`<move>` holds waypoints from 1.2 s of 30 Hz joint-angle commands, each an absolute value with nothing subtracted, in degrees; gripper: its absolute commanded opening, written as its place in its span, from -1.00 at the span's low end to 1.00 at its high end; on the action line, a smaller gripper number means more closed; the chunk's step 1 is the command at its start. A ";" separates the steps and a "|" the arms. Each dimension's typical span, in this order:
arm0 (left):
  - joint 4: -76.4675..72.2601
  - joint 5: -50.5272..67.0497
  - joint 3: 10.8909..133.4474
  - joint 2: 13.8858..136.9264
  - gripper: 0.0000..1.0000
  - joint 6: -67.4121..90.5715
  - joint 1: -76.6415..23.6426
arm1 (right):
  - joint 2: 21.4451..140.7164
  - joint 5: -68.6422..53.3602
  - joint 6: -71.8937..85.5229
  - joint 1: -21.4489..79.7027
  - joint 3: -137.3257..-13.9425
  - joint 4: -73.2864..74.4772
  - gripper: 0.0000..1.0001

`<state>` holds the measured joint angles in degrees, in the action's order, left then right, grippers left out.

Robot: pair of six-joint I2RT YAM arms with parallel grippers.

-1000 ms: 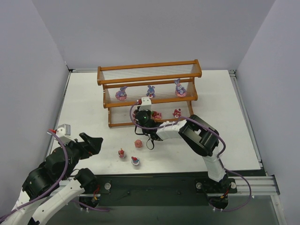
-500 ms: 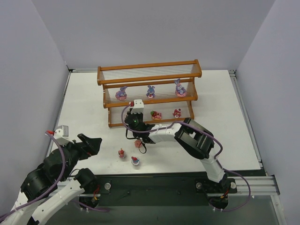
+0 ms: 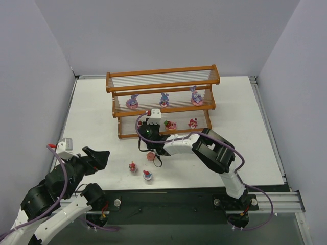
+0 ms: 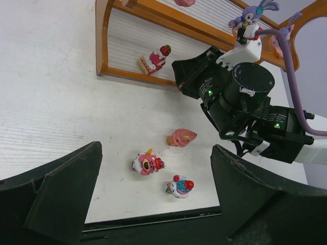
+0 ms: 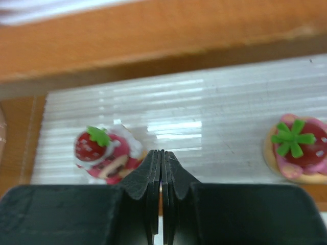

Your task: Place and organize the plastic toys onto the shelf

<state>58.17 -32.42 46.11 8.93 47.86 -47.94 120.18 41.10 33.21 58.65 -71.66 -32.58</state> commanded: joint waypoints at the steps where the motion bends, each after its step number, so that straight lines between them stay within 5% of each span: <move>1: 58.45 -34.01 48.08 8.09 0.95 48.69 -48.69 | 115.14 39.74 36.91 57.92 -69.17 -31.11 -1.00; 36: 59.68 -36.30 48.34 7.03 0.94 50.19 -50.98 | 121.38 31.91 35.33 60.55 -74.09 -34.19 -1.00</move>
<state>59.59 -34.89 46.19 7.66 49.52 -50.19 120.03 31.00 34.41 59.86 -71.77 -33.17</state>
